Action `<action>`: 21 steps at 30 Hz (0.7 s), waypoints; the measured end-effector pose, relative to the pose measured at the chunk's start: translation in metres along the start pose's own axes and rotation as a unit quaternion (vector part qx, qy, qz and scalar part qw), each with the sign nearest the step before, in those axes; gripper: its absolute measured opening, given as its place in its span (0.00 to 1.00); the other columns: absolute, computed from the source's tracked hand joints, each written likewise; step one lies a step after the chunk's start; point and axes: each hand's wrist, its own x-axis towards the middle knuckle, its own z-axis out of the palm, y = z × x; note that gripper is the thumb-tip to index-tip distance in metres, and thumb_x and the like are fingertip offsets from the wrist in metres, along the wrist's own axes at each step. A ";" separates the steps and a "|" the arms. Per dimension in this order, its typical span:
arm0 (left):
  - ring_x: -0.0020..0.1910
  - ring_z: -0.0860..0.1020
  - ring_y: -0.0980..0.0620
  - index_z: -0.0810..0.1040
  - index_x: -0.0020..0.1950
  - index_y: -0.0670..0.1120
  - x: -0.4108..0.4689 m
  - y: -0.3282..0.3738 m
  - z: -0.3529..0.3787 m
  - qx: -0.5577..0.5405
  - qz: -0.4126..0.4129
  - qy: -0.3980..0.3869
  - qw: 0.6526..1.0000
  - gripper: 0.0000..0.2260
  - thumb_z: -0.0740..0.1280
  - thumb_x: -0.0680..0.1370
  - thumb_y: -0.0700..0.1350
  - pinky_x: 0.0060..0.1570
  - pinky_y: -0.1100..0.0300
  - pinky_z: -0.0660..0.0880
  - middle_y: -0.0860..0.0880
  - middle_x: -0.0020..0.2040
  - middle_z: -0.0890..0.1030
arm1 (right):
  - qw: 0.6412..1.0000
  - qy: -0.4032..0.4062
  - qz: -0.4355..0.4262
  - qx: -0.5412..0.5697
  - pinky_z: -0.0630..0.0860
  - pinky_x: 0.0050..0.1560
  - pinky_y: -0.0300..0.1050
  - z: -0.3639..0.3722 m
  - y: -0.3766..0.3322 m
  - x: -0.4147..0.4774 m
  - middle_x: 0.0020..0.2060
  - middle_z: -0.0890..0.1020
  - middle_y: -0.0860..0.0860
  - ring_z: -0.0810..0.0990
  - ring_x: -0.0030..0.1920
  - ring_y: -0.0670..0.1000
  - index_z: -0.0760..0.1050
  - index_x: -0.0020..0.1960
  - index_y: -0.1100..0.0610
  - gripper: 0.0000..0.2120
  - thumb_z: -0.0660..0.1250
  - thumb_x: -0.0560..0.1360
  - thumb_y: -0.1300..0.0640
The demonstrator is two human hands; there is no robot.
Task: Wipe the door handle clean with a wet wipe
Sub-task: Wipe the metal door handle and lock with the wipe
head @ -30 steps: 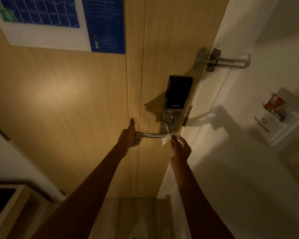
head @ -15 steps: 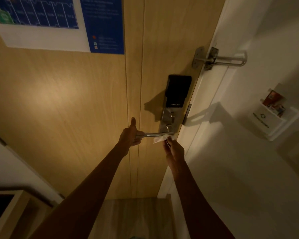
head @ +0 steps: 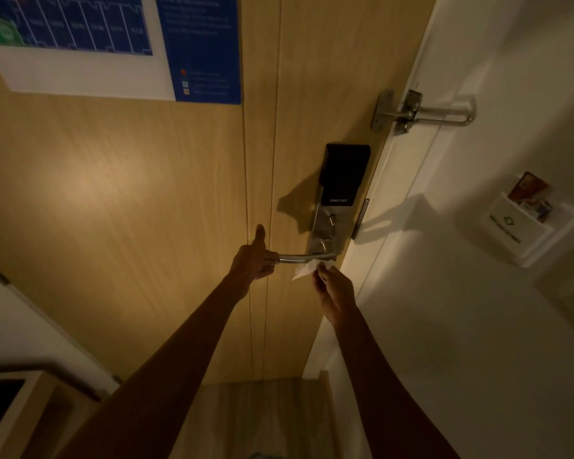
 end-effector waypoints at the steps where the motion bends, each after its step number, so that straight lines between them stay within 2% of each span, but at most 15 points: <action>1: 0.51 0.82 0.44 0.82 0.52 0.36 0.000 -0.001 -0.001 -0.001 0.001 -0.001 1.000 0.35 0.53 0.77 0.67 0.53 0.55 0.79 0.39 0.50 0.84 | 1.000 -0.009 0.005 -0.012 0.76 0.52 0.46 0.001 0.003 0.000 0.46 0.80 0.57 0.79 0.47 0.54 0.77 0.49 0.63 0.03 0.67 0.75 0.66; 4: 0.51 0.81 0.44 0.82 0.52 0.35 0.001 -0.001 -0.002 0.001 0.002 -0.011 1.000 0.35 0.53 0.77 0.66 0.55 0.54 0.79 0.40 0.49 0.84 | 0.997 -0.002 -0.028 -0.066 0.76 0.52 0.45 -0.006 0.000 0.003 0.46 0.80 0.57 0.79 0.47 0.53 0.78 0.51 0.63 0.05 0.67 0.76 0.63; 7: 0.48 0.81 0.45 0.83 0.51 0.36 0.002 -0.003 -0.001 0.003 0.012 -0.007 1.000 0.35 0.53 0.77 0.66 0.55 0.53 0.79 0.40 0.48 0.84 | 0.996 0.024 -0.054 -0.061 0.77 0.51 0.43 -0.012 -0.007 0.009 0.45 0.80 0.56 0.79 0.48 0.52 0.77 0.50 0.64 0.04 0.66 0.77 0.64; 10: 0.42 0.81 0.47 0.84 0.47 0.37 0.007 -0.004 -0.003 0.007 0.013 -0.006 1.000 0.35 0.53 0.76 0.67 0.50 0.55 0.80 0.41 0.43 0.85 | 0.996 -0.026 -0.032 -0.084 0.75 0.49 0.43 -0.004 0.005 0.005 0.44 0.79 0.56 0.78 0.45 0.51 0.77 0.50 0.64 0.04 0.66 0.77 0.63; 12: 0.40 0.81 0.48 0.84 0.43 0.39 0.008 -0.002 -0.006 0.016 0.006 -0.021 1.000 0.36 0.52 0.76 0.69 0.50 0.55 0.79 0.42 0.41 0.84 | 0.995 -0.046 -0.035 -0.084 0.76 0.50 0.43 -0.003 0.010 0.002 0.44 0.79 0.56 0.79 0.46 0.52 0.78 0.50 0.63 0.04 0.66 0.77 0.63; 16: 0.46 0.81 0.48 0.83 0.42 0.41 0.008 0.003 -0.009 0.041 0.018 -0.050 0.998 0.35 0.49 0.76 0.68 0.55 0.54 0.77 0.43 0.43 0.84 | 0.997 -0.024 -0.049 -0.056 0.76 0.50 0.43 -0.008 0.001 0.010 0.49 0.79 0.57 0.79 0.52 0.55 0.77 0.51 0.63 0.04 0.65 0.77 0.65; 21: 0.53 0.81 0.45 0.84 0.46 0.40 0.005 0.004 -0.011 0.077 0.036 -0.053 0.995 0.35 0.48 0.77 0.67 0.59 0.51 0.77 0.41 0.50 0.84 | 0.994 -0.075 -0.017 -0.076 0.76 0.50 0.44 0.005 0.017 0.004 0.49 0.79 0.59 0.79 0.48 0.54 0.74 0.59 0.67 0.11 0.65 0.77 0.65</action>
